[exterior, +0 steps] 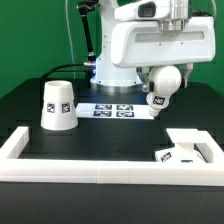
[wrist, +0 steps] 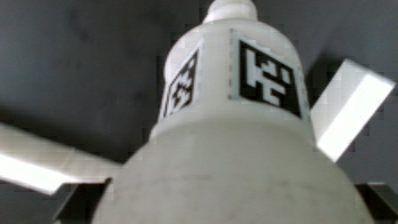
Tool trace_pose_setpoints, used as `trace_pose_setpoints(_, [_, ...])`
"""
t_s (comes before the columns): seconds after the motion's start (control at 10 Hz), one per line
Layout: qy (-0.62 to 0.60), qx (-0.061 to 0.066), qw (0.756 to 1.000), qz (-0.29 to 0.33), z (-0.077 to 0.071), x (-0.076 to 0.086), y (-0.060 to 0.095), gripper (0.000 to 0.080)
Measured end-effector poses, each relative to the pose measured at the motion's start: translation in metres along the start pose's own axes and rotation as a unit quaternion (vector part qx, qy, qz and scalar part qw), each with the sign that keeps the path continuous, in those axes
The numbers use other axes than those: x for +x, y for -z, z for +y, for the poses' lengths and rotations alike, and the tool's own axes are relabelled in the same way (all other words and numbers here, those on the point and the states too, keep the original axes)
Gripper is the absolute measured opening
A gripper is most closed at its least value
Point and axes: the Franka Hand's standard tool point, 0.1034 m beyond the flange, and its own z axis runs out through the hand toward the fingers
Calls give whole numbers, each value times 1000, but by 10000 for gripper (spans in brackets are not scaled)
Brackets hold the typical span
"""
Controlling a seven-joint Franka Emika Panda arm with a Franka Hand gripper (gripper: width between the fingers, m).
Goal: Assemble lamp
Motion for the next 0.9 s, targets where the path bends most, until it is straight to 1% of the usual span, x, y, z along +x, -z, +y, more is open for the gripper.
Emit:
trace_pose_setpoints(0.1, [-2, -3, 1000, 13, 2, 5, 4, 576])
trace_pose_setpoints(0.2, [5, -19, 998, 52, 10, 16, 10, 576])
trace_pose_setpoints(0.3, [9, -36, 996, 83, 16, 10, 7, 576])
trace_pose_setpoints(0.4, [8, -33, 997, 76, 14, 4, 4, 576])
trace_pose_setpoints(0.6, [6, -32, 997, 76, 13, 6, 4, 576])
trace_pose_setpoints(0.7, [2, -27, 997, 72, 6, 10, 5, 576])
trace_pose_setpoints(0.8, [6, -18, 998, 63, 3, 21, 10, 576])
trace_pose_setpoints(0.9, [9, -16, 998, 67, 4, 36, 18, 576])
